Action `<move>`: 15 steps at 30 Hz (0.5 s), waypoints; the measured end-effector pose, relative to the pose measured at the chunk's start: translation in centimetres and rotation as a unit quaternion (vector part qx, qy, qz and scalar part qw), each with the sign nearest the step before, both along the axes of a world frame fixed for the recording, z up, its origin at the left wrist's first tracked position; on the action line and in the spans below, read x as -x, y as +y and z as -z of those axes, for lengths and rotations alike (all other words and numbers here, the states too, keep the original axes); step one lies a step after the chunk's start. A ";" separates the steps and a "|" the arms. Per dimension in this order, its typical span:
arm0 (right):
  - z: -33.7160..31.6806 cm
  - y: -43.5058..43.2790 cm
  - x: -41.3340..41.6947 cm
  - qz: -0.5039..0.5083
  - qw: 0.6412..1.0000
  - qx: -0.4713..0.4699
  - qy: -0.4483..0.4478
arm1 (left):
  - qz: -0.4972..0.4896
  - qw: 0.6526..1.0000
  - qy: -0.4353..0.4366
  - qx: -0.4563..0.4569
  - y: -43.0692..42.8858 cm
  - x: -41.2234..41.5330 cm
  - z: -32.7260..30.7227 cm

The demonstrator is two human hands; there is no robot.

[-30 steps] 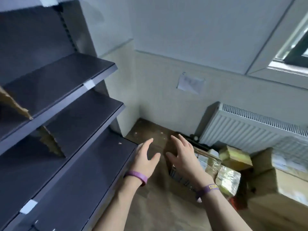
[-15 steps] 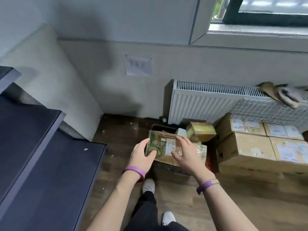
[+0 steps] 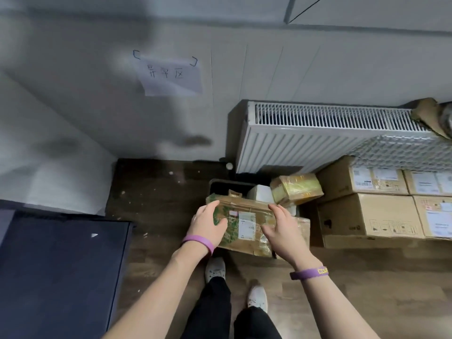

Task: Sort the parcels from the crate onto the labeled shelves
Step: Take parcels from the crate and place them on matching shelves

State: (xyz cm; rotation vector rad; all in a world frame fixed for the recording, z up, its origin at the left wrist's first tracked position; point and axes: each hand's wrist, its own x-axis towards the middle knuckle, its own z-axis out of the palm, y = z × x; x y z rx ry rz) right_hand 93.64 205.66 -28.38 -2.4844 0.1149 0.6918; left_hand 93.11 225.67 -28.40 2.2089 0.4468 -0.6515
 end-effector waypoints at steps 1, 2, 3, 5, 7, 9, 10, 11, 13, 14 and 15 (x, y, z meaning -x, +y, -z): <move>1.5 0.1 -0.8 0.003 1.000 0.002 0.011 | 0.006 1.000 0.018 -0.004 0.2 -0.8 1.6; 3.3 0.2 -1.7 0.004 1.000 0.005 0.024 | 0.013 0.999 0.035 -0.009 0.4 -1.7 3.4; 5.2 0.2 -2.3 0.003 0.999 0.009 0.040 | 0.021 0.998 0.052 -0.018 0.5 -2.4 5.2; 8.9 0.1 -3.5 -0.002 0.998 0.018 0.064 | 0.035 0.996 0.076 -0.035 0.6 -3.8 9.0; 12.8 -0.2 -4.5 -0.011 0.996 0.032 0.080 | 0.046 0.994 0.090 -0.046 0.5 -5.0 13.0; 16.5 -0.6 -5.0 -0.008 0.994 0.045 0.099 | 0.052 0.992 0.104 -0.047 0.2 -5.6 16.9; 18.2 -0.9 -5.1 -0.001 0.993 0.050 0.108 | 0.053 0.991 0.111 -0.044 0.1 -5.8 18.8; 19.9 -1.4 -5.3 0.007 0.992 0.056 0.115 | 0.054 0.991 0.117 -0.042 0.0 -6.1 20.8; 23.2 -2.4 -5.6 0.024 0.991 0.069 0.113 | 0.055 0.990 0.124 -0.044 0.1 -7.0 24.9; 24.7 -3.0 -5.9 0.036 0.991 0.073 0.103 | 0.052 0.990 0.123 -0.050 0.2 -7.6 26.9; 25.9 -3.6 -6.3 0.049 0.991 0.077 0.095 | 0.045 0.990 0.122 -0.056 0.4 -8.3 28.6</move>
